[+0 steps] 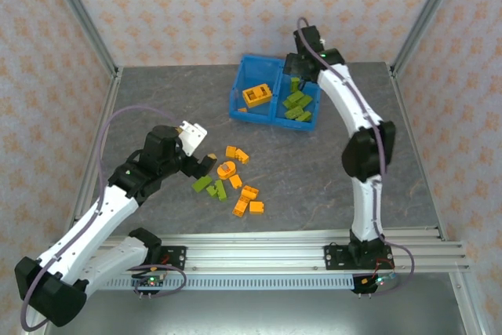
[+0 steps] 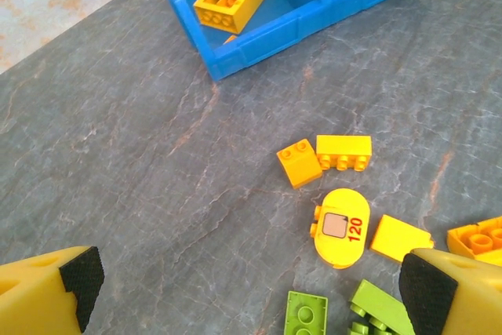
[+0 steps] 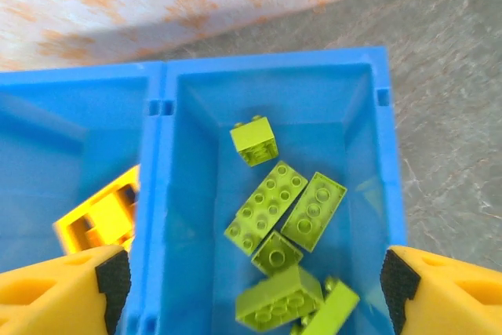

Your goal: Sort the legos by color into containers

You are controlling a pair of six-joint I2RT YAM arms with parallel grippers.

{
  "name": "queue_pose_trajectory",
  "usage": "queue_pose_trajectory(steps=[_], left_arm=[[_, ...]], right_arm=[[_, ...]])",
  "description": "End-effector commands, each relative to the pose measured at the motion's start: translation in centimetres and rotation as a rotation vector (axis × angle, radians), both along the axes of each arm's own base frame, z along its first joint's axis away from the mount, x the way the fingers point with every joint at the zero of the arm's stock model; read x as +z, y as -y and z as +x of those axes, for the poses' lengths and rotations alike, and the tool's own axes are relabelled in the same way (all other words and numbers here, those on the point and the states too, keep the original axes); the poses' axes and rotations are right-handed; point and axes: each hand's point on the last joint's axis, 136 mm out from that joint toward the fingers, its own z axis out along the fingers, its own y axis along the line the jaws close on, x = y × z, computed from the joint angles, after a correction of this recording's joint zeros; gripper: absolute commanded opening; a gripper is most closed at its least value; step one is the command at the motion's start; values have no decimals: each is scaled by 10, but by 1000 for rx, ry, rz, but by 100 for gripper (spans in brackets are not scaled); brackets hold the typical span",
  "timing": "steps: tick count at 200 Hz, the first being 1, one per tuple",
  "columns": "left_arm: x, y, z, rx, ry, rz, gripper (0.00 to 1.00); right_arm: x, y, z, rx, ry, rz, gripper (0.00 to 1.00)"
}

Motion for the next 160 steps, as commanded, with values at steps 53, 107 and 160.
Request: queue_pose_trajectory(steps=[53,107,160], left_arm=[[-1,-1,37,584,-320,-386,99],[-47,44,39,908,-447,-383,89],[-113,88,49,1016,-654,-403,70]], right_arm=[[62,33,-176,69,134,213,97],[40,72,-216,-44,106,115,100],[32,62,-211,-35,72,161,100]])
